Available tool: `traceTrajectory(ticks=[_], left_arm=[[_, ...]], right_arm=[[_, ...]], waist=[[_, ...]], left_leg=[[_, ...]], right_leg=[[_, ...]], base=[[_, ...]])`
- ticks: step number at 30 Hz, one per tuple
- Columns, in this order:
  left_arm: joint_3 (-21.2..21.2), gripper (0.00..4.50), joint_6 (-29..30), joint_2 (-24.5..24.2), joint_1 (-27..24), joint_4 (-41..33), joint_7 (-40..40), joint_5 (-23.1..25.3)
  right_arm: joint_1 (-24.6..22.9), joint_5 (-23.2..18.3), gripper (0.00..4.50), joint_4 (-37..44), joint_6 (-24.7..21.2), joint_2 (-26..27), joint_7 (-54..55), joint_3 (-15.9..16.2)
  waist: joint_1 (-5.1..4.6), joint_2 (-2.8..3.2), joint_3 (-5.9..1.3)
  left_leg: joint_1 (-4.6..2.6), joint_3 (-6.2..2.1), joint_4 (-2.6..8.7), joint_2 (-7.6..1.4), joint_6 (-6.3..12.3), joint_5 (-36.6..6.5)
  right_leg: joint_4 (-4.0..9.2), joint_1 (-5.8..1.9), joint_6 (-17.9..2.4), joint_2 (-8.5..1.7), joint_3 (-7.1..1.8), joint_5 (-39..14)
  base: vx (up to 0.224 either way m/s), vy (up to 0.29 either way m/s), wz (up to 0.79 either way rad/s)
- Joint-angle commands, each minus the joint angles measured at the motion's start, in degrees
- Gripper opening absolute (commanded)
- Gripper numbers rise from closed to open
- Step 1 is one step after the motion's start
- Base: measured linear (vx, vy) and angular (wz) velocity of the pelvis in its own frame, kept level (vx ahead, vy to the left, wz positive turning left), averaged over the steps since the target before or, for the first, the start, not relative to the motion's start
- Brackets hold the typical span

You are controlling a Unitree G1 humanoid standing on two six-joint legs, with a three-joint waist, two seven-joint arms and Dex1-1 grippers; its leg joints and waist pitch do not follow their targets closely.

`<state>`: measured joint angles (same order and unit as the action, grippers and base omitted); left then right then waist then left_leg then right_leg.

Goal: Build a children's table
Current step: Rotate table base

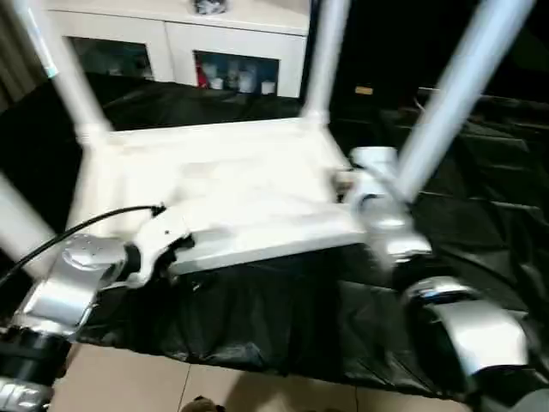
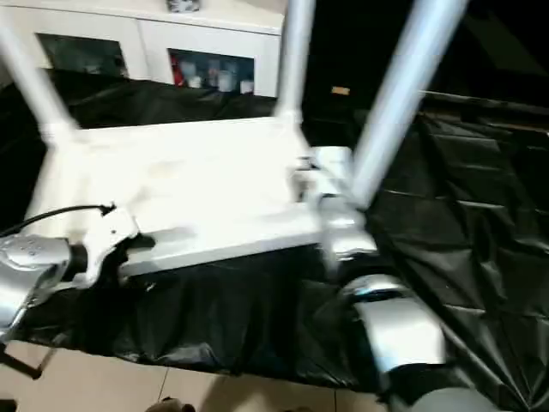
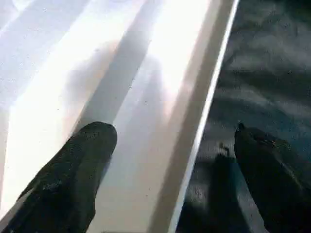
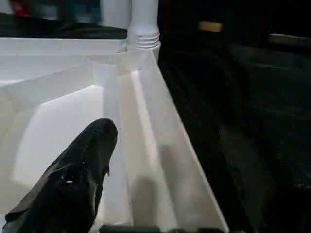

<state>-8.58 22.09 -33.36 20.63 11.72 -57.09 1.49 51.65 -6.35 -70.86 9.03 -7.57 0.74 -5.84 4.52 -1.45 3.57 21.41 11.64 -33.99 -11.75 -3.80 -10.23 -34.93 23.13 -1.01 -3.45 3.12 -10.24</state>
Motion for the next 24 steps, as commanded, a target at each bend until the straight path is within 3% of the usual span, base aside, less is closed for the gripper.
traceTrajectory(ticks=[1,4,7,10,11,12,13,14,15,18,20,23,24], left_arm=[[0.3,4.49,-1.9,1.4,2.2,1.5,4.6,1.7],[0.1,4.49,-2.9,3.5,3.0,3.3,7.1,2.1],[-0.7,4.49,-5.4,6.0,3.5,6.2,11.1,3.1],[-1.0,4.49,-7.2,7.3,3.8,7.6,13.3,3.8],[-0.7,4.49,-9.0,8.5,4.4,8.3,15.4,4.1],[-0.2,4.49,-10.0,9.2,4.7,8.8,17.0,4.1],[0.1,4.49,-10.4,9.6,4.8,9.0,17.8,4.1],[1.0,4.49,-12.0,10.2,4.6,8.7,18.9,3.7],[1.8,4.49,-13.1,10.8,4.5,8.3,19.9,3.2],[4.5,4.49,-16.6,12.4,3.9,7.1,22.6,1.4],[6.9,4.49,-18.8,13.8,2.9,5.4,23.5,-1.2],[7.6,4.49,-20.1,14.0,1.2,3.7,23.2,-2.8],[7.8,4.49,-19.7,14.2,0.1,2.7,22.2,-3.9]], right_arm=[[0.2,0.2,3.80,-1.2,0.9,-3.7,1.0,-1.5],[0.1,0.9,3.80,-1.7,1.3,-6.0,1.2,-1.4],[-0.1,1.4,3.80,-2.3,2.1,-8.8,1.2,-2.1],[-0.3,1.9,3.80,-2.3,2.7,-10.1,0.7,-2.0],[-0.5,2.3,3.80,-2.0,3.3,-10.7,-0.4,-1.7],[-0.6,2.3,3.80,-1.8,3.9,-10.8,-1.6,-1.5],[-0.7,2.3,3.80,-1.7,4.2,-10.8,-2.2,-1.4],[-0.9,2.5,3.80,-1.1,5.3,-10.5,-3.9,-0.9],[-1.1,2.6,3.80,-0.5,6.3,-10.2,-5.4,-0.4],[-1.5,2.7,3.80,1.1,8.2,-9.3,-9.3,0.5],[-2.0,2.1,3.80,2.9,9.4,-8.2,-13.3,0.8],[-2.6,1.6,3.80,4.7,10.0,-7.3,-16.3,1.2],[-2.9,1.2,3.80,5.5,9.7,-6.9,-17.6,1.3]], waist=[[-0.81,1.14,-4.22],[-0.61,0.85,-4.25],[-0.53,1.54,-4.34],[-0.56,1.11,-4.43],[-0.51,1.86,-4.42],[-0.69,1.34,-4.46],[-0.65,1.70,-4.46],[-0.76,2.37,-4.45],[-0.99,2.01,-4.41],[-1.36,1.83,-4.49],[-1.55,2.53,-4.55],[-1.98,2.39,-4.51],[-2.12,2.70,-4.53]], left_leg=[[-1.59,-0.72,3.89,-1.32,-2.80,-13.1],[-1.32,-0.61,3.62,-1.20,-1.80,-11.8],[-1.38,-0.71,3.51,-1.20,-1.72,-12.0],[-1.18,-0.74,3.42,-1.19,-1.22,-11.9],[-1.22,-0.83,3.37,-1.14,-1.25,-12.0],[-1.14,-0.73,3.27,-1.14,-0.90,-12.5],[-1.14,-0.78,3.23,-1.15,-0.75,-12.5],[-1.01,-0.94,3.23,-1.11,-0.55,-12.7],[-1.00,-0.80,3.23,-1.17,-0.35,-13.2],[-0.77,-0.91,3.08,-1.22,0.41,-12.4],[-0.69,-1.06,3.00,-1.40,1.44,-11.8],[-0.54,-1.10,3.02,-1.46,2.35,-11.6],[-0.61,-1.07,2.97,-1.49,2.80,-11.6]], right_leg=[[3.22,-1.94,-10.0,-3.73,-2.78,-9.5],[3.21,-2.15,-10.5,-3.66,-2.72,-8.4],[3.27,-2.17,-10.4,-3.56,-2.57,-8.6],[3.20,-2.40,-10.7,-3.54,-2.45,-8.0],[3.16,-2.36,-10.9,-3.58,-2.43,-7.9],[3.32,-2.49,-11.3,-3.47,-2.38,-7.4],[3.24,-2.47,-11.5,-3.55,-2.39,-7.2],[3.26,-2.53,-11.8,-3.62,-2.31,-7.4],[3.57,-2.50,-11.9,-3.58,-2.28,-7.6],[3.31,-2.77,-13.2,-3.68,-2.22,-6.3],[3.15,-2.92,-14.5,-3.78,-2.13,-5.2],[3.08,-2.95,-15.0,-3.68,-2.01,-4.7],[3.05,-2.90,-15.4,-3.76,-2.02,-5.1]], base=[[0.000,0.000,0.00],[0.000,0.000,0.00],[0.000,0.000,0.00],[0.000,0.000,0.00],[0.000,0.000,0.00],[0.000,0.000,0.00],[0.000,0.000,0.00],[0.000,0.000,0.00],[0.000,0.000,0.00],[0.000,0.000,0.00],[0.000,0.000,0.00],[0.000,0.000,0.00],[0.000,0.000,0.00]])
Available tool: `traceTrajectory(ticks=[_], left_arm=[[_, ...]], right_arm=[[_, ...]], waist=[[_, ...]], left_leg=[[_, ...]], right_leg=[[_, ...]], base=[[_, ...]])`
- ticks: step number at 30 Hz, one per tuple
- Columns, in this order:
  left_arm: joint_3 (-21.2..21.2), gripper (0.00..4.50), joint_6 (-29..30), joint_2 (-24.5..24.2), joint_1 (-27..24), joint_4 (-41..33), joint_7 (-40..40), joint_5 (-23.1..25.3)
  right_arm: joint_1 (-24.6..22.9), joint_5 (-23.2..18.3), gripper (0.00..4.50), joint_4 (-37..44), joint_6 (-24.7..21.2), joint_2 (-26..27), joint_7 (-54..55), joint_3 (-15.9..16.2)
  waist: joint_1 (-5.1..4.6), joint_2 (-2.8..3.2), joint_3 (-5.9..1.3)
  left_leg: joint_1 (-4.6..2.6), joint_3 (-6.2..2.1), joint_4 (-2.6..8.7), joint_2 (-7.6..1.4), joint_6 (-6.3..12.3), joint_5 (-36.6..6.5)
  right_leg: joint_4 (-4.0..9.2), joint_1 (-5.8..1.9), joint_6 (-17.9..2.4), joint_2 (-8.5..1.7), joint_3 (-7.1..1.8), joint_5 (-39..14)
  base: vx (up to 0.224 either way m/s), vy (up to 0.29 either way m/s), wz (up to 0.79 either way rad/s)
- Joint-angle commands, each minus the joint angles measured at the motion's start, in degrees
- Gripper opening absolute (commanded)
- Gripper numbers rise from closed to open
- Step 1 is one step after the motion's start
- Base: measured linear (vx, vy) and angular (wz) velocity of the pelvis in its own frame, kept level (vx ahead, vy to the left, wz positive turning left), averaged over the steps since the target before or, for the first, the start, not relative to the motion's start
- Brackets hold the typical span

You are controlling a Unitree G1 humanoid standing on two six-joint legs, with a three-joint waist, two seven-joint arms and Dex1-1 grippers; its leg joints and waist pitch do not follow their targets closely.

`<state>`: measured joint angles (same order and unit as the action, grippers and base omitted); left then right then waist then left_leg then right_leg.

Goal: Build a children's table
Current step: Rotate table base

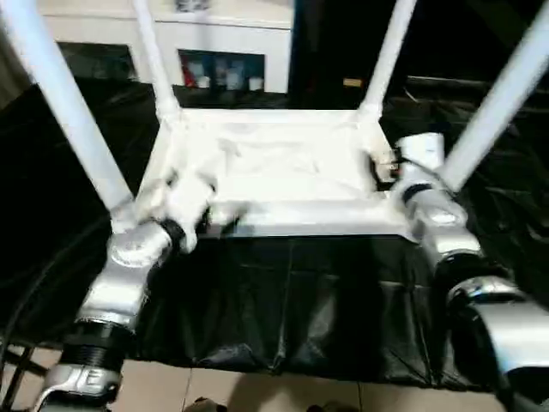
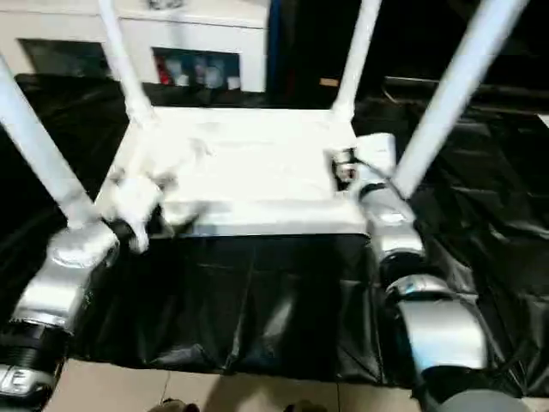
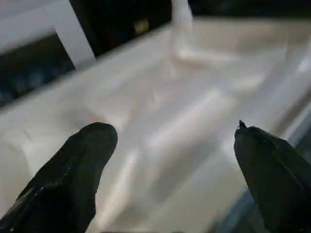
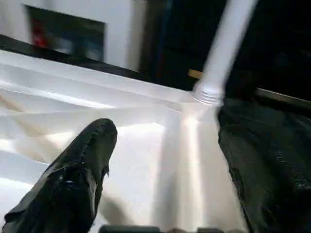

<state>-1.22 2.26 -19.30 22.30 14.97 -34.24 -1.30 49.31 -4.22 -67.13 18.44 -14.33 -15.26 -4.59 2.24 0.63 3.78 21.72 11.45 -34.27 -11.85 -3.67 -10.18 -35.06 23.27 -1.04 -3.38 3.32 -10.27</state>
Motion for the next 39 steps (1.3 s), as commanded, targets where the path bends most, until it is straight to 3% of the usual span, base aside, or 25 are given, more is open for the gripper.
traceTrajectory(ticks=[1,3,5,6,7,9,11,13,14,15,17,19,21,26,29,30,31,32,33,37,39], left_arm=[[0.7,4.49,0.5,0.3,-2.7,-1.6,-1.5,-2.2],[2.3,4.49,2.1,1.3,-6.5,-4.9,-1.3,-4.6],[3.1,4.49,2.4,1.9,-8.0,-6.3,-0.6,-5.3],[4.6,4.49,2.3,2.9,-11.1,-9.2,0.5,-6.9],[5.2,4.49,2.1,3.4,-12.6,-10.6,1.0,-7.7],[7.6,4.49,0.6,5.0,-18.1,-15.2,2.3,-10.4],[8.4,4.50,0.5,5.3,-20.0,-16.6,2.5,-11.6],[10.6,4.50,-1.5,4.7,-25.3,-19.1,1.8,-13.7],[10.6,4.50,-1.5,4.7,-25.3,-19.1,1.8,-13.7],[11.9,4.50,-2.4,4.5,-27.0,-19.7,1.6,-14.5],[14.6,4.50,-4.6,4.6,-29.2,-19.1,1.9,-15.0],[17.6,4.50,-7.6,5.3,-31.4,-18.6,3.8,-14.3],[19.2,4.50,-8.7,6.0,-31.7,-18.8,6.2,-13.5],[22.4,4.50,-8.2,5.1,-28.9,-16.8,12.0,-12.9],[22.5,4.50,-6.6,3.8,-26.4,-15.3,11.9,-13.9],[22.5,4.50,-6.4,3.2,-25.6,-14.6,11.8,-14.1],[22.5,4.50,-6.0,3.0,-25.1,-14.2,11.7,-14.3],[22.7,4.50,-5.1,1.4,-21.8,-10.9,11.0,-15.1],[22.8,4.50,-4.2,0.4,-19.5,-8.3,10.8,-15.2],[22.8,4.50,-3.4,-1.6,-13.6,-1.8,8.8,-15.6],[21.8,4.50,-2.2,-3.6,-7.9,4.7,8.3,-14.2]], right_arm=[[-1.2,-1.3,3.80,3.0,0.0,0.2,-3.0,0.4],[-3.9,-2.9,3.80,7.8,-2.0,1.1,-9.1,1.5],[-5.1,-3.6,3.80,9.9,-2.8,1.4,-10.5,1.8],[-8.2,-5.2,3.80,15.1,-5.0,1.7,-12.6,2.6],[-9.7,-6.0,3.80,17.8,-6.1,1.8,-13.5,3.0],[-16.1,-8.0,3.80,28.1,-10.3,1.3,-15.0,4.7],[-18.6,-9.3,3.98,31.9,-12.5,1.0,-16.0,5.1],[-25.7,-11.4,4.18,42.2,-17.0,-1.0,-18.8,7.1],[-25.7,-11.4,4.18,42.2,-17.0,-1.0,-18.8,7.1],[-28.3,-11.9,4.25,45.9,-18.9,-1.9,-20.0,7.8],[-32.4,-14.2,4.34,51.4,-23.2,-3.7,-22.1,8.8],[-36.4,-13.8,4.44,56.4,-26.8,-5.5,-23.0,9.1],[-37.4,-14.1,4.44,57.4,-28.2,-5.3,-22.2,8.2],[-39.5,-12.2,4.44,60.7,-32.5,-5.5,-17.5,7.2],[-39.6,-11.2,4.44,60.9,-34.0,-5.5,-15.9,7.5],[-39.8,-11.5,4.44,61.5,-35.5,-5.5,-15.4,7.5],[-39.8,-11.6,4.44,61.6,-35.9,-5.5,-15.1,7.5],[-39.7,-11.8,4.44,61.9,-38.2,-5.2,-13.5,7.4],[-39.6,-11.8,4.44,61.9,-39.1,-4.9,-12.5,7.2],[-39.1,-11.1,4.44,62.0,-41.1,-4.1,-10.7,6.9],[-38.6,-10.8,4.44,61.4,-41.9,-3.2,-9.7,6.7]], waist=[[-0.09,0.49,-4.59],[-0.17,1.22,-4.70],[-0.28,1.08,-4.67],[-0.20,1.56,-4.77],[-0.27,1.36,-4.73],[-0.22,1.28,-4.61],[-0.09,1.18,-4.27],[0.04,1.15,-3.92],[-0.12,1.13,-3.70],[-0.15,1.04,-3.49],[-0.09,1.22,-3.28],[-0.31,1.13,-3.12],[-0.63,1.05,-2.98],[-0.93,1.14,-2.80],[-0.97,1.49,-2.61],[-1.26,1.43,-2.39],[-1.53,1.52,-2.53],[-1.51,1.68,-2.64],[-1.40,1.78,-3.03],[-1.46,1.63,-2.93],[-1.63,1.39,-3.00]], left_leg=[[-0.80,-0.82,3.26,-1.34,2.97,-11.7],[-0.94,-0.81,3.16,-1.43,3.21,-11.7],[-0.67,-0.84,3.20,-1.55,3.80,-11.3],[-1.08,-0.79,3.13,-1.65,3.92,-11.8],[-0.64,-0.96,3.31,-1.80,4.11,-10.8],[-0.82,-0.94,3.40,-1.84,4.25,-11.4],[-0.93,-0.98,3.74,-1.91,3.74,-13.8],[-1.25,-1.02,3.96,-1.90,2.69,-17.0],[-1.15,-1.08,4.16,-1.85,2.31,-18.0],[-1.39,-1.16,4.25,-1.66,1.40,-20.5],[-1.44,-1.24,4.35,-1.57,1.10,-21.8],[-1.42,-1.48,4.38,-1.35,0.63,-23.1],[-1.51,-1.65,4.30,-1.16,0.35,-24.2],[-1.74,-2.03,4.17,-0.83,-0.33,-25.4],[-2.95,-2.22,3.86,-0.46,-0.74,-28.0],[-2.61,-2.66,4.30,-0.61,-0.86,-29.0],[-1.83,-3.19,4.88,-0.84,-1.01,-29.6],[-1.65,-3.38,5.10,-0.95,-1.09,-29.5],[-2.79,-3.24,4.86,-0.79,-0.98,-30.1],[-2.49,-3.35,5.10,-0.76,-1.36,-29.4],[-2.38,-3.18,5.07,-0.68,-1.26,-28.4]], right_leg=[[3.38,-2.97,-15.2,-3.74,-2.21,-6.1],[3.37,-2.90,-15.2,-3.76,-2.26,-6.6],[3.36,-3.06,-15.0,-3.76,-2.28,-5.7],[3.54,-2.77,-15.1,-3.64,-2.24,-5.9],[3.39,-3.08,-15.0,-3.70,-2.21,-4.5],[3.55,-2.95,-14.7,-3.46,-2.17,-4.9],[4.14,-2.84,-13.3,-3.47,-2.19,-8.9],[4.95,-2.33,-11.0,-3.45,-2.28,-15.0],[5.06,-2.29,-10.4,-3.39,-2.24,-16.9],[5.72,-1.97,-8.2,-3.32,-2.24,-21.7],[6.10,-1.81,-7.0,-3.31,-2.24,-24.3],[6.68,-1.66,-4.7,-3.41,-2.12,-28.5],[7.19,-1.35,-3.1,-3.40,-1.92,-32.1],[7.78,-1.01,-1.0,-3.29,-1.37,-35.9],[8.69,-0.23,-0.1,-3.09,-0.74,-38.1],[8.75,-0.91,-0.1,-3.18,-0.25,-37.6],[8.21,-1.88,-0.2,-3.34,-0.01,-35.7],[8.05,-2.22,-0.4,-3.50,-0.08,-34.5],[8.28,-1.54,-1.9,-3.47,-0.27,-31.4],[7.91,-2.03,-3.1,-3.92,-0.27,-30.0],[7.75,-1.98,-3.8,-3.99,-0.50,-29.2]], base=[[0.000,0.000,0.00],[0.000,0.000,0.00],[0.000,0.000,0.00],[0.000,0.000,0.00],[0.000,0.000,0.00],[0.000,0.000,0.00],[0.000,0.000,0.00],[0.000,0.000,0.00],[0.000,0.000,0.00],[0.000,0.000,0.00],[0.000,0.000,0.00],[0.000,0.000,0.00],[0.000,0.000,0.00],[0.000,0.000,0.00],[0.000,0.000,0.00],[0.000,0.000,0.00],[0.002,0.044,-0.18],[0.002,0.044,-0.18],[0.000,0.000,0.00],[0.000,0.000,0.00],[0.000,0.000,0.00]])
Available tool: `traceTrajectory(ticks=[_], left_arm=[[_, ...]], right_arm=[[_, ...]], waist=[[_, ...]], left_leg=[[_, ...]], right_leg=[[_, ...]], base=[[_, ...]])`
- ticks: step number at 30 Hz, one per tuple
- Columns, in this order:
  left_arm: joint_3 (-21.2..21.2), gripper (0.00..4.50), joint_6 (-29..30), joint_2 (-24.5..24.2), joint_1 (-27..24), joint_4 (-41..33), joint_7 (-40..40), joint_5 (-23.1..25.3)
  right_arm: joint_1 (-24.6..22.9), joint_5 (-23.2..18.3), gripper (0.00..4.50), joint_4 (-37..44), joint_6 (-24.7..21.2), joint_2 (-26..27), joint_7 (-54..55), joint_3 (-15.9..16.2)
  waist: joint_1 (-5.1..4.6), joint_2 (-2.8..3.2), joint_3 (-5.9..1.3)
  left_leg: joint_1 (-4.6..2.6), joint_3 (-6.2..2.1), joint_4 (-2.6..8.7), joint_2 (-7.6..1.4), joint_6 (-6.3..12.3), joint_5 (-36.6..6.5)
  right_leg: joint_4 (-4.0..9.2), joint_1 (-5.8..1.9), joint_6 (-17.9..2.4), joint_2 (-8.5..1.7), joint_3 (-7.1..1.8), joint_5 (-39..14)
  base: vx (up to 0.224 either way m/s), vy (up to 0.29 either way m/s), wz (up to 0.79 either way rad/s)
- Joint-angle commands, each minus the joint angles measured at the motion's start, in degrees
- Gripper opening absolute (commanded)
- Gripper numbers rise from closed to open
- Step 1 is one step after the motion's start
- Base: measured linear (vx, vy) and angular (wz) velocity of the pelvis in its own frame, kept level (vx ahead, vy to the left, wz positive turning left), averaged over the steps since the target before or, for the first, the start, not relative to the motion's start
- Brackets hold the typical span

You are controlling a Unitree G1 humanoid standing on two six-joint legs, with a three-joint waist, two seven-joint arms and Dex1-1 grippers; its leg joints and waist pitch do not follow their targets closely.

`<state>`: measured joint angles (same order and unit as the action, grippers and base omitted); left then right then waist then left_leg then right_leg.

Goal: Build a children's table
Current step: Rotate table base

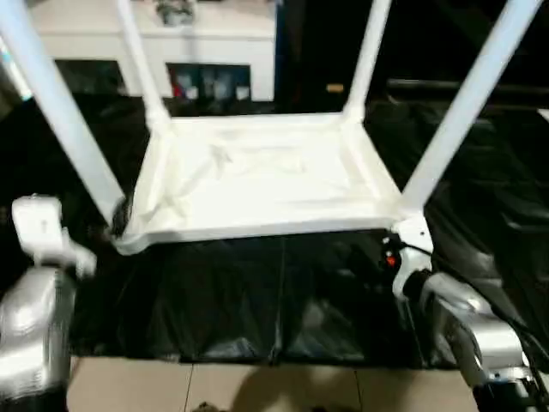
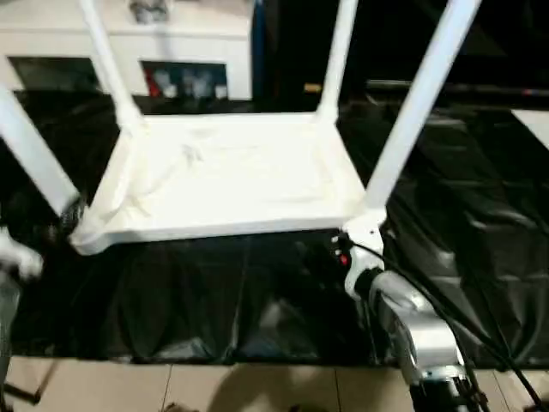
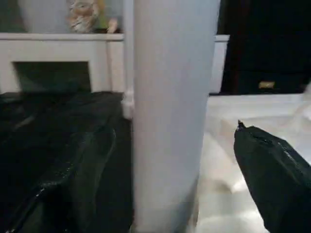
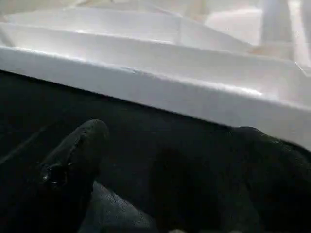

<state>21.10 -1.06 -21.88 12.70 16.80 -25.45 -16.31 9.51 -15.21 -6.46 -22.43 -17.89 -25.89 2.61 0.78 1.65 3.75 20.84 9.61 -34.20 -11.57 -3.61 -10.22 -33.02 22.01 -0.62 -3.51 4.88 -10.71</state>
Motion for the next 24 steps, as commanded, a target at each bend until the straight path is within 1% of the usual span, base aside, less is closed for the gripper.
traceTrajectory(ticks=[1,2,3,4,5,6,7,8,9,10,11,12,13,14,15,16,17,18,19,20,21,22,23,24], left_arm=[[-0.8,4.50,2.0,-1.9,4.0,5.6,-0.4,1.3],[-0.8,4.50,2.0,-1.9,4.0,5.6,-0.4,1.3],[-0.2,4.50,2.6,-2.5,7.1,9.0,-0.4,0.5],[-0.1,4.50,3.3,-3.3,9.3,12.2,-0.5,0.6],[-0.2,4.50,4.2,-4.5,13.0,17.5,-2.6,0.0],[-0.2,4.50,4.3,-4.6,13.3,17.9,-3.0,-0.2],[-0.9,4.50,3.8,-5.3,15.3,20.7,-7.5,-1.1],[-1.0,4.50,3.6,-5.3,15.6,21.0,-8.2,-1.2],[-1.4,4.50,2.7,-5.7,16.5,22.4,-10.6,-1.3],[-1.6,4.50,2.8,-5.9,16.7,22.8,-11.7,-1.4],[-1.9,4.50,3.1,-6.1,17.1,23.4,-13.4,-1.7],[-1.9,4.50,3.1,-6.1,17.1,23.4,-13.4,-1.7],[-2.3,4.50,3.3,-6.6,17.3,23.7,-17.6,-2.6],[-2.9,4.50,4.3,-7.3,17.2,23.7,-22.5,-3.7],[-3.3,4.50,5.6,-7.9,17.1,23.5,-26.4,-4.7],[-4.5,4.50,8.3,-9.0,17.0,23.4,-32.0,-5.9],[-4.5,4.50,8.3,-9.0,17.0,23.4,-32.0,-5.9],[-5.2,4.50,9.8,-9.4,16.6,22.5,-34.1,-6.5],[-5.4,4.50,10.3,-9.6,16.5,22.2,-34.8,-6.7],[-6.2,4.50,12.1,-10.0,16.4,21.9,-37.2,-7.2],[-6.4,4.50,12.4,-10.1,16.3,21.7,-37.6,-7.3],[-7.5,4.50,14.4,-10.6,15.6,20.1,-40.2,-8.1],[-8.7,4.50,17.3,-11.1,14.6,17.8,-43.3,-9.7],[-8.7,4.50,17.3,-11.1,14.6,17.8,-43.3,-9.7]], right_arm=[[1.4,0.4,4.44,0.5,-1.4,0.7,1.4,-0.5],[1.4,0.4,4.44,0.5,-1.4,0.7,1.4,-0.5],[2.0,0.7,4.44,-0.5,-1.4,1.2,2.0,-0.6],[2.7,1.0,4.44,-1.6,-1.1,1.5,2.5,-0.7],[4.3,1.4,4.44,-4.0,-0.7,2.2,3.6,-1.1],[4.5,1.4,4.44,-4.3,-0.6,2.2,3.8,-1.2],[6.3,1.6,4.44,-6.9,0.5,2.9,4.8,-1.7],[6.6,1.6,4.44,-7.4,0.7,3.0,4.9,-1.8],[7.5,1.8,4.44,-8.7,1.2,3.3,5.5,-2.0],[7.9,1.8,4.44,-9.4,1.4,3.4,5.6,-2.0],[8.6,2.0,4.44,-10.5,1.7,3.5,5.8,-2.1],[8.6,2.0,4.44,-10.5,1.7,3.5,5.8,-2.1],[10.2,2.5,4.44,-13.0,2.0,3.6,5.8,-1.8],[11.8,3.3,4.44,-15.6,2.4,3.6,5.7,-1.2],[13.2,3.9,4.44,-17.8,2.8,3.6,5.5,-0.8],[14.8,4.7,4.44,-20.1,3.0,3.8,4.9,-0.1],[14.8,4.7,4.44,-20.1,3.0,3.8,4.9,-0.1],[15.3,5.1,4.44,-20.9,3.1,3.9,4.5,0.5],[15.5,5.3,4.44,-21.2,3.1,3.9,4.3,0.6],[16.1,5.8,4.44,-22.3,3.5,4.0,4.0,1.2],[16.2,5.8,4.44,-22.4,3.5,4.0,4.0,1.3],[16.7,6.0,4.44,-23.0,3.8,4.1,3.7,1.6],[17.2,6.0,4.44,-23.5,4.1,4.4,3.5,1.6],[17.2,6.0,4.44,-23.5,4.1,4.4,3.5,1.6]], waist=[[-0.08,0.64,-3.17],[-0.22,0.58,-3.19],[-0.21,0.58,-3.31],[-0.23,0.60,-3.33],[-0.26,0.41,-3.52],[-0.27,0.21,-3.58],[-0.15,0.40,-3.62],[-0.07,0.47,-3.67],[-0.12,0.51,-3.73],[0.08,0.68,-3.86],[0.12,0.65,-3.90],[0.12,0.65,-3.98],[0.37,0.42,-4.10],[0.48,0.59,-4.22],[0.75,0.39,-4.43],[0.89,0.42,-4.39],[1.18,0.29,-4.51],[1.43,0.33,-4.51],[1.72,-0.18,-4.61],[1.84,-0.33,-4.53],[2.19,-0.03,-4.42],[2.44,-0.60,-4.43],[2.49,-0.51,-4.28],[2.58,-0.42,-4.28]], left_leg=[[-1.95,-1.18,4.75,-0.80,-1.32,-28.0],[-1.35,-1.36,4.96,-0.92,-1.36,-26.7],[-1.17,-1.41,5.01,-1.07,-1.35,-25.9],[-1.44,-1.04,4.84,-0.98,-1.23,-25.2],[-1.49,-0.89,4.63,-0.71,-1.12,-24.0],[-1.32,-0.84,4.58,-0.53,-0.87,-23.0],[-1.23,-0.95,4.72,-0.79,-0.94,-22.0],[-1.45,-0.88,4.61,-1.00,-1.11,-21.7],[-1.35,-0.87,4.61,-1.14,-1.22,-21.4],[-1.32,-0.70,4.61,-1.32,-1.24,-20.3],[-1.39,-0.58,4.53,-1.27,-1.20,-19.9],[-1.31,-0.54,4.54,-1.29,-1.21,-19.5],[-1.18,-0.41,4.47,-1.23,-0.96,-17.9],[-1.17,-0.37,4.44,-1.34,-0.96,-17.2],[-0.99,-0.27,4.31,-1.31,-0.75,-14.5],[-1.01,-0.13,4.27,-1.34,-0.65,-13.9],[-0.75,0.04,4.16,-1.35,-0.51,-12.0],[-0.76,0.17,4.10,-1.41,-0.30,-11.4],[-0.63,0.33,3.88,-1.35,0.04,-9.9],[-0.43,0.41,3.91,-1.36,0.25,-9.6],[-0.66,0.50,3.93,-1.50,0.44,-9.7],[-0.55,0.48,3.96,-1.57,0.33,-9.6],[-0.72,0.64,4.05,-1.65,0.18,-10.1],[-0.72,0.50,4.11,-1.75,-0.17,-10.5]], right_leg=[[5.62,-0.46,-4.5,-3.93,-2.21,-28.3],[5.26,-1.12,-4.8,-4.11,-2.19,-27.2],[5.07,-1.31,-5.3,-4.23,-2.27,-26.1],[5.12,-0.90,-6.0,-4.06,-2.43,-24.9],[4.89,-0.96,-6.8,-4.00,-2.50,-23.4],[4.89,-1.15,-6.9,-4.09,-2.48,-23.4],[4.68,-1.26,-7.4,-4.25,-2.51,-23.0],[4.70,-1.07,-8.1,-4.50,-2.63,-22.6],[4.49,-1.18,-8.6,-4.52,-2.69,-21.8],[4.19,-1.28,-9.7,-4.48,-2.87,-19.3],[4.10,-1.14,-10.1,-4.45,-2.93,-18.4],[3.83,-1.23,-10.6,-4.40,-2.97,-17.2],[3.60,-1.43,-11.4,-4.46,-3.01,-15.5],[3.43,-1.53,-11.7,-4.55,-3.07,-14.7],[2.97,-1.74,-12.7,-4.63,-3.11,-12.6],[2.93,-1.58,-12.9,-4.52,-3.15,-12.0],[2.41,-1.80,-13.4,-4.38,-3.22,-9.8],[2.30,-1.75,-13.4,-4.33,-3.29,-8.9],[1.84,-1.88,-13.8,-4.37,-3.44,-7.2],[1.81,-1.91,-13.9,-4.36,-3.52,-7.1],[1.93,-1.70,-13.7,-4.40,-3.54,-8.3],[1.67,-1.91,-13.5,-4.56,-3.59,-9.3],[2.03,-1.57,-13.1,-4.45,-3.64,-10.9],[1.87,-1.63,-13.2,-4.58,-3.66,-11.5]], base=[[0.000,0.000,0.00],[0.000,0.000,0.00],[0.000,0.000,0.00],[0.000,0.000,0.00],[0.000,0.000,0.00],[0.000,0.000,0.00],[0.000,0.000,0.00],[0.000,0.000,0.00],[0.000,0.000,0.00],[0.000,0.000,0.00],[0.000,0.000,0.00],[0.000,0.000,0.00],[0.000,0.000,0.00],[0.000,0.000,0.00],[0.000,0.000,0.00],[0.000,0.000,0.00],[0.000,0.000,0.00],[0.000,0.000,0.00],[0.000,0.000,0.00],[0.000,0.000,0.00],[0.000,0.000,0.00],[0.000,0.000,0.00],[0.000,0.000,0.00],[0.000,0.000,0.00]])
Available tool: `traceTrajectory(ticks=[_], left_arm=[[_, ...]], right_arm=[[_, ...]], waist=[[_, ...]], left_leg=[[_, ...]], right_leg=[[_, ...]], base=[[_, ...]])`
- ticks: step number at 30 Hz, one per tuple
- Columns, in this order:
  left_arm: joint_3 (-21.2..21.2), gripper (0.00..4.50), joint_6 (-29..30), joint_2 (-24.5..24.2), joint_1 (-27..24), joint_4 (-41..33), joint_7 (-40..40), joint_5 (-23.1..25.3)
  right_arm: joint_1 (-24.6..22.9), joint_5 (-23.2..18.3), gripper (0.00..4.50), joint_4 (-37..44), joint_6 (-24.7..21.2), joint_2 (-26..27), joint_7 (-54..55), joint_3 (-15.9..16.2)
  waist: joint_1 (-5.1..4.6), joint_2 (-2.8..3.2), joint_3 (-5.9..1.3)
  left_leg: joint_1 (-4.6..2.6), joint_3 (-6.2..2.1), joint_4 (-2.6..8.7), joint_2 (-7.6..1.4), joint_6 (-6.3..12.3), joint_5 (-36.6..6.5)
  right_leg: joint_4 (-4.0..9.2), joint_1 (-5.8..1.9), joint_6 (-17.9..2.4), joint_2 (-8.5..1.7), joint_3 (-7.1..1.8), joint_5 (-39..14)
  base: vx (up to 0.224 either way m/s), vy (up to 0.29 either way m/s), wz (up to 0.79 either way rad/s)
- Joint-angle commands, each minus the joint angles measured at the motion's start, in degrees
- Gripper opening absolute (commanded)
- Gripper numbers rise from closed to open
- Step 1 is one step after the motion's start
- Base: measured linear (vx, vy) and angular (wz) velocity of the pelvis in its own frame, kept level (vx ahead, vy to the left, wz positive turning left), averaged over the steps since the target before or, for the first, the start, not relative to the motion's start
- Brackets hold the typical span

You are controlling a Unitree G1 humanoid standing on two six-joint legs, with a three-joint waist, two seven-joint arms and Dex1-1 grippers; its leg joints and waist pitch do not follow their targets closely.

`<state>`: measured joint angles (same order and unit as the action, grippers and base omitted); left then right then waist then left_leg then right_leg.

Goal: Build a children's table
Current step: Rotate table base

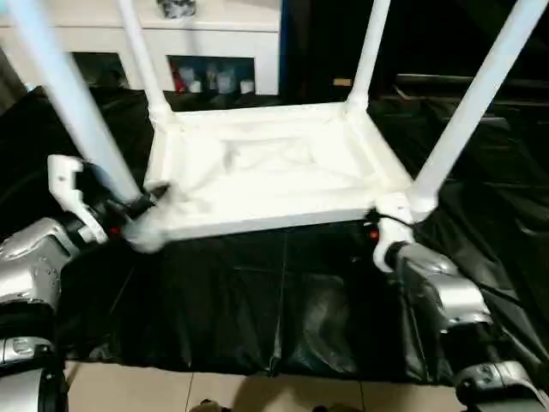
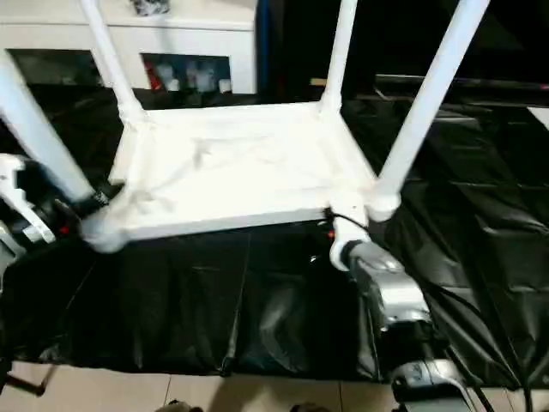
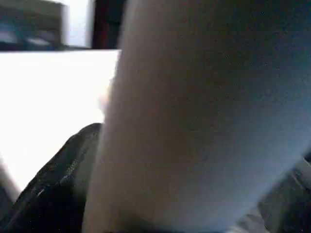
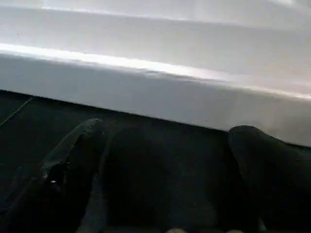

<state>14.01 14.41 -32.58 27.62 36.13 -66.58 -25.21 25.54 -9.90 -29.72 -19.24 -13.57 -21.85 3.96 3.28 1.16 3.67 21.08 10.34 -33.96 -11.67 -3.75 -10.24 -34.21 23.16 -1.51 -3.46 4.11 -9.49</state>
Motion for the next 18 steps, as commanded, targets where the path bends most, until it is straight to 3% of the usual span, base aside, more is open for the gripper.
traceTrajectory(ticks=[1,2,6,11,13,15,18], left_arm=[[-2.4,4.50,4.2,-0.7,-1.1,-3.7,-4.3,-2.2],[-2.4,4.50,4.2,-0.7,-1.1,-3.7,-4.3,-2.2],[-6.4,4.50,14.2,-1.6,-5.7,-17.2,-8.6,-9.0],[-8.9,4.50,20.0,-1.7,-7.9,-25.0,-10.0,-13.0],[-10.1,4.50,24.3,-0.5,-9.1,-30.9,-9.7,-16.0],[-11.0,4.50,26.7,1.7,-9.6,-35.2,-8.1,-18.4],[-11.9,4.50,28.4,3.7,-9.7,-38.2,-6.1,-20.3]], right_arm=[[1.5,0.7,4.44,-0.6,1.1,0.3,-0.8,0.1],[1.5,0.7,4.44,-0.6,1.1,0.3,-0.8,0.1],[3.4,1.5,4.44,-4.8,3.7,0.7,-1.5,0.0],[5.4,2.0,4.44,-7.9,5.3,1.8,-2.5,0.6],[6.8,2.5,4.44,-10.1,6.4,3.0,-3.7,1.9],[7.9,3.3,4.44,-12.1,7.3,4.4,-5.1,3.3],[9.3,4.1,4.44,-14.7,8.6,5.8,-6.2,4.1]], waist=[[0.03,-0.05,-4.04],[0.03,-0.05,-4.04],[-0.26,-0.06,-3.75],[-0.84,-0.37,-3.79],[-1.21,-0.89,-3.79],[-1.46,-0.61,-3.79],[-1.79,-0.84,-3.82]], left_leg=[[-1.17,-0.15,3.98,-1.66,-0.60,-11.8],[-1.17,-0.15,3.98,-1.66,-0.60,-11.8],[-1.39,-0.10,4.22,-1.66,-1.47,-14.4],[-1.13,-0.07,4.01,-1.37,-1.25,-13.9],[-0.91,-0.08,3.99,-1.27,-0.92,-13.2],[-0.94,-0.10,3.92,-1.33,-0.99,-13.1],[-0.88,-0.07,3.85,-1.25,-1.19,-13.5]], right_leg=[[3.31,-2.61,-11.6,-4.49,-2.99,-15.0],[3.31,-2.61,-11.6,-4.49,-2.99,-15.0],[3.75,-2.16,-11.2,-4.25,-3.16,-18.3],[3.60,-2.56,-10.8,-4.17,-3.23,-18.4],[3.68,-2.69,-10.7,-4.10,-3.21,-18.7],[3.65,-2.58,-10.9,-4.01,-3.14,-18.5],[3.58,-2.63,-11.3,-3.85,-3.15,-17.9]], base=[[0.000,0.000,0.00],[0.000,0.000,0.00],[0.000,0.000,0.00],[0.000,0.000,0.00],[0.000,0.000,0.00],[0.000,0.000,0.00],[0.000,0.000,0.00]])
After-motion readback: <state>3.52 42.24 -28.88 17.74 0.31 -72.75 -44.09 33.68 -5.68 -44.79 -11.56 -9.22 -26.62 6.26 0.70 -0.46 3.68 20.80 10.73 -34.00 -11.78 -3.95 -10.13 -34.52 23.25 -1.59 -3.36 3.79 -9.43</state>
